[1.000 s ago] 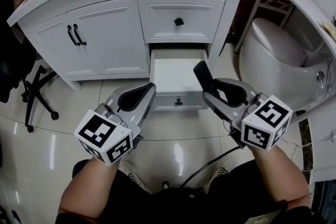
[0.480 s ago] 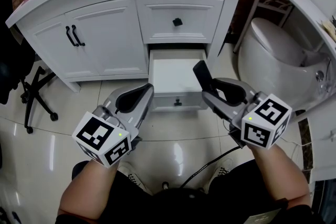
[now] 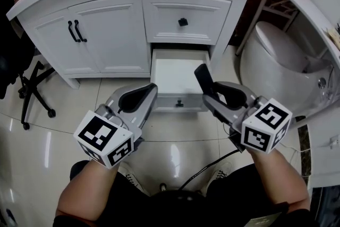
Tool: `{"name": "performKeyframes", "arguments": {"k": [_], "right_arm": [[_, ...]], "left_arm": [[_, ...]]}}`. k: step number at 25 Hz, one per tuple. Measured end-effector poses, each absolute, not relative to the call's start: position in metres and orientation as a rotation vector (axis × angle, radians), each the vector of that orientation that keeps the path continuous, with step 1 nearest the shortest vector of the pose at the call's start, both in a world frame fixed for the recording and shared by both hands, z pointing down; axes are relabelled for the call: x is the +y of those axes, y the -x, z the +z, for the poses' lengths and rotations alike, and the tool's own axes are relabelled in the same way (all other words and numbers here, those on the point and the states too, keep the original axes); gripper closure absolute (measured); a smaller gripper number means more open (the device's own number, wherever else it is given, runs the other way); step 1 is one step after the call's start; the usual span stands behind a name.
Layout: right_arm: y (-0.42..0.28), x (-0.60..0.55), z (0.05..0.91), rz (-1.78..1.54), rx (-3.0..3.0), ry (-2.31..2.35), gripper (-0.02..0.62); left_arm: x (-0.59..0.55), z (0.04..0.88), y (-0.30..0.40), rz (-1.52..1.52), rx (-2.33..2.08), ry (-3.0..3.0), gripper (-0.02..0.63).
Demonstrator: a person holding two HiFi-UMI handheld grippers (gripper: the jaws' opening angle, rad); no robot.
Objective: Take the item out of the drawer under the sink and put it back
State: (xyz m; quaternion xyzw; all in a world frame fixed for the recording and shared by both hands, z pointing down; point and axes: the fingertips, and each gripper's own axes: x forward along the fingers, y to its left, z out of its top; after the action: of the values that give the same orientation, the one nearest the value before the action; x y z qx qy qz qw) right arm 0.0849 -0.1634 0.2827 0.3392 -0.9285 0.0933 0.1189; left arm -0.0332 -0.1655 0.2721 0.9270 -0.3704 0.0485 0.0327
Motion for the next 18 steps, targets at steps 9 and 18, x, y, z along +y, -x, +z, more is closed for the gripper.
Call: {"name": "performKeyframes", "arguments": {"k": [9, 18], "right_arm": [[-0.08, -0.173, 0.274, 0.276, -2.672, -0.933, 0.428], [-0.077, -0.201, 0.276, 0.272, -2.614, -0.897, 0.428]], "left_arm": [[-0.169, 0.275, 0.035, 0.151, -1.152, -2.857, 0.6], [-0.174, 0.275, 0.033, 0.136, -1.139, -2.853, 0.6]]}}
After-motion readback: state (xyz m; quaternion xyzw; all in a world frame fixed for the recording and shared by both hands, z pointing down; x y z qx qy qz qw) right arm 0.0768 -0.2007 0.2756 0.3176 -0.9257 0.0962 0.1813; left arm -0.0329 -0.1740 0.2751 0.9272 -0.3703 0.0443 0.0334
